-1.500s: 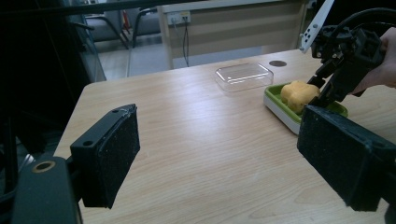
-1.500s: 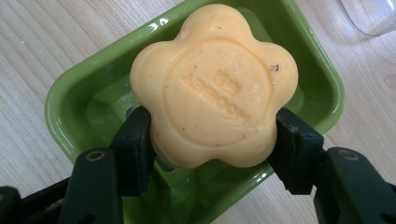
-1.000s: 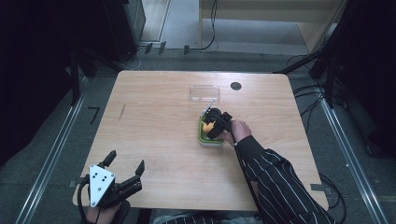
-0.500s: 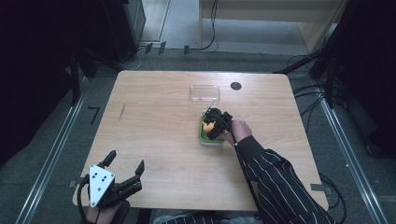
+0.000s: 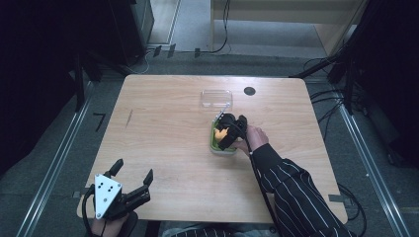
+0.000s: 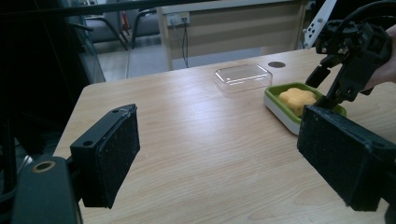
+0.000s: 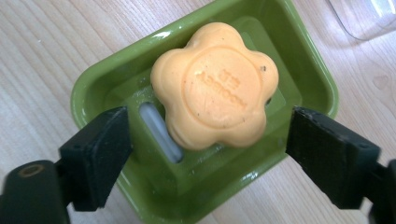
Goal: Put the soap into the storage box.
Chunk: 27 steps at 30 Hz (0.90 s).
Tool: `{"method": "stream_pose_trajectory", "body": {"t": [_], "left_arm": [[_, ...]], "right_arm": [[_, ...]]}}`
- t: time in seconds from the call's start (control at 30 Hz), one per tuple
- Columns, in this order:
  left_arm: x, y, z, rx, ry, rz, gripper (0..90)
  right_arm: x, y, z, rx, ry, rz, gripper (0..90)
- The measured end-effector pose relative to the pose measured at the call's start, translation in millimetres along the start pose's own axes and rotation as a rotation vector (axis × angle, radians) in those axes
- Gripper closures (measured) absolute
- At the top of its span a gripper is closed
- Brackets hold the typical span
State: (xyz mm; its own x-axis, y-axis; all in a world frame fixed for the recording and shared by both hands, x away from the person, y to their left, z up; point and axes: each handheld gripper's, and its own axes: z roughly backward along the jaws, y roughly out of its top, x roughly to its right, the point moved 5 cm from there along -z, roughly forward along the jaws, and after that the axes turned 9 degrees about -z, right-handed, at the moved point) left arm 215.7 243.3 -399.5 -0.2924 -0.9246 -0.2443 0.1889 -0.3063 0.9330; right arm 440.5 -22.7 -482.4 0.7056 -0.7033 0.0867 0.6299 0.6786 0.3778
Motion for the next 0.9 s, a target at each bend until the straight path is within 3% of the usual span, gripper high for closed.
{"method": "stream_pose_trajectory", "body": {"t": [0.43, 0.9], "left_arm": [[-0.4, -0.3, 0.6, -0.001, -0.002, 0.002, 13.7], [-0.2, -0.2, 0.3, 0.000, -0.001, 0.002, 13.7]], "right_arm": [[-1.1, -15.2, 27.7, 0.002, 0.011, -0.009, 2.9], [5.6, -37.2, 48.9, 0.005, -0.007, -0.037, 2.7]]}}
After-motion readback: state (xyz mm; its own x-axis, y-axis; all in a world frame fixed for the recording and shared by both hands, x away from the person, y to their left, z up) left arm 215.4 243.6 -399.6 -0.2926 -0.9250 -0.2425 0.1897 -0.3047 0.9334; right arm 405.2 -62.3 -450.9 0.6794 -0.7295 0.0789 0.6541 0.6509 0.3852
